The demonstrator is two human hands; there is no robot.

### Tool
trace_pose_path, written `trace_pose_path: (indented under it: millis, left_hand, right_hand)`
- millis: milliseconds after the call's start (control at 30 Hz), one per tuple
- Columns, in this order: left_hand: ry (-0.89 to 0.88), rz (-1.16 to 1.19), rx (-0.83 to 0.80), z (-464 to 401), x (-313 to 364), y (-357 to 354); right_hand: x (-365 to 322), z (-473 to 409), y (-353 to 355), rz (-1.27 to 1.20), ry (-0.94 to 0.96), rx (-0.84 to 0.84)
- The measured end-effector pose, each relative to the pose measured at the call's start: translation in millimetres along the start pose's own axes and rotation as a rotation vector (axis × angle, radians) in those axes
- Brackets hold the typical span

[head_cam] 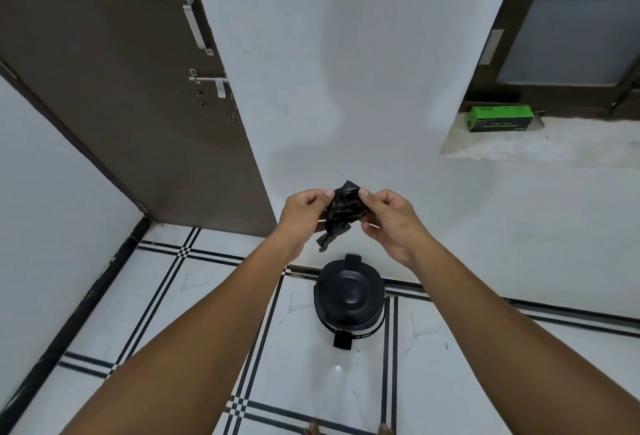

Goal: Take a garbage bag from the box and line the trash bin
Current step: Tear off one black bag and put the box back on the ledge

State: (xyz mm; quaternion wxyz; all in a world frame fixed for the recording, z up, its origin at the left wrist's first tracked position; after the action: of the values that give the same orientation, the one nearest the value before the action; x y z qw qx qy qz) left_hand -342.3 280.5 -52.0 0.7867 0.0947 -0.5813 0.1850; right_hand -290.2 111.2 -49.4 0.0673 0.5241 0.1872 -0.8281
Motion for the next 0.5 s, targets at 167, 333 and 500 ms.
trace_pose_path:
  millis: [167,333,500]
  left_hand:
    - [0.051,0.014,0.185,-8.1,-9.2,-1.2]
    - [0.146,0.150,0.152,-2.9,-10.7,-20.4]
    - [0.145,0.028,0.216,-5.2,-11.5,-12.8]
  right_hand:
    - [4.8,-4.9,16.9,-0.070,-0.016,0.050]
    - [7.1,-1.3,21.5,-0.124,-0.020,-0.003]
    - [10.0,4.3,34.2,0.230,-0.032,-0.156]
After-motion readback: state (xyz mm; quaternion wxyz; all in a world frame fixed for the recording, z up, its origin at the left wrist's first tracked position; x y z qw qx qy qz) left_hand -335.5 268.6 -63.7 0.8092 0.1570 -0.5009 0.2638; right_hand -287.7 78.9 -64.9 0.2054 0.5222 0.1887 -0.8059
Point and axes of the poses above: each hand's wrist, its own z-axis away from the middle knuckle, its own y-axis out of the back of the hand, x = y × z, the point moved 5 cm from there along -z, towards the middle knuckle, and after that the axes turned 5 degrees about z, right-handed, at the moved point
